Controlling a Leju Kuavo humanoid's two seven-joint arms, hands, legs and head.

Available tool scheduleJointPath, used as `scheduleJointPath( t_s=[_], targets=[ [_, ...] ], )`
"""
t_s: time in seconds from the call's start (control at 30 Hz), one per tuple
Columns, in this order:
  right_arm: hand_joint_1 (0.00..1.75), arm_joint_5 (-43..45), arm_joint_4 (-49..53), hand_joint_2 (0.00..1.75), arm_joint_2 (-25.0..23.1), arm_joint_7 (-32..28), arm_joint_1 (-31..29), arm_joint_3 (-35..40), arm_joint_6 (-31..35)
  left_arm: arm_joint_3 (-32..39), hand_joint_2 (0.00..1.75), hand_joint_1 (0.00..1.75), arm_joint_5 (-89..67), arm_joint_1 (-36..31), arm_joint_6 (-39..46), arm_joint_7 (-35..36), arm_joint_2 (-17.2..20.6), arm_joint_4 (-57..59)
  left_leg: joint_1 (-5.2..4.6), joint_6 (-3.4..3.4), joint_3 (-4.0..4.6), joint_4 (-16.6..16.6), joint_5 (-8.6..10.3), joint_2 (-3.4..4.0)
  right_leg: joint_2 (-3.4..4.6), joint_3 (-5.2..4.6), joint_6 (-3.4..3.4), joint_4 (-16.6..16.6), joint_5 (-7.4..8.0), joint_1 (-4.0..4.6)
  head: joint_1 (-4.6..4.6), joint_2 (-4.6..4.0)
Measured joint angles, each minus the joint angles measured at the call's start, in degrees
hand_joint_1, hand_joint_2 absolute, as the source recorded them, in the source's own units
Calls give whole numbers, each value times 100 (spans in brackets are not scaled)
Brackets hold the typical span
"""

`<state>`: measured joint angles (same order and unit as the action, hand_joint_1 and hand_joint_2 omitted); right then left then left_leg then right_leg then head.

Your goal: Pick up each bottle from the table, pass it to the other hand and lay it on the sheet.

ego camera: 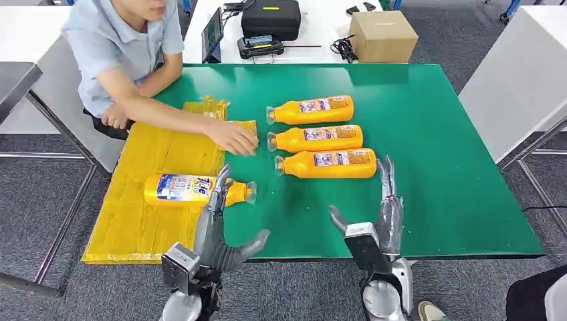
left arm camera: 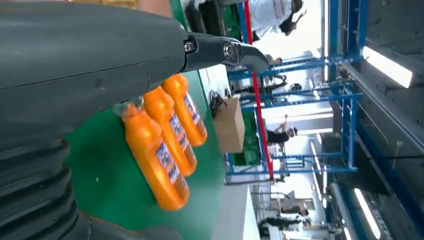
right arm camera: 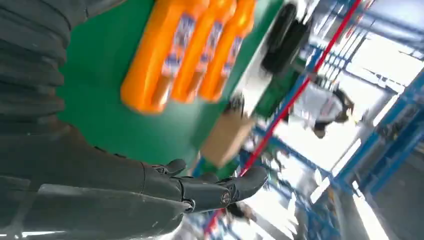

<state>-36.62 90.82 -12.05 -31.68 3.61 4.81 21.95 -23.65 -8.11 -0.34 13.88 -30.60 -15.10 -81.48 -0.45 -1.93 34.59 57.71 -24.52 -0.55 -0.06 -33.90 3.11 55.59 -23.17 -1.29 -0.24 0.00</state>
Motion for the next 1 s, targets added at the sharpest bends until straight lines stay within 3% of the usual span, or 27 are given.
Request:
scheduleJointPath(
  t_s=[0.17,0.33,0.67,1.0],
  targets=[
    [0,-1204,-90,175,168,349,-102,9,956,-2,175,0,284,78,-242,-44,0,-70,-1,0,0,0,-1,0,0,0,0,-1,0,0,0,0],
    [0,-2143,-199,175,411,1091,-132,46,1166,7,175,0,199,271,-412,-125,11,-166,-1,0,1,0,-1,1,0,-2,0,0,0,0,0,0],
    [0,-2320,-278,175,603,1211,-132,55,1210,41,175,0,149,435,-379,-170,42,-284,0,0,1,0,-1,0,0,-1,0,0,0,0,0,0],
    [0,-3728,-293,175,942,2055,-108,188,899,79,175,0,-233,648,205,-241,68,-492,-1,-1,3,0,-2,-1,0,-1,0,-1,-1,0,0,0]
  ],
)
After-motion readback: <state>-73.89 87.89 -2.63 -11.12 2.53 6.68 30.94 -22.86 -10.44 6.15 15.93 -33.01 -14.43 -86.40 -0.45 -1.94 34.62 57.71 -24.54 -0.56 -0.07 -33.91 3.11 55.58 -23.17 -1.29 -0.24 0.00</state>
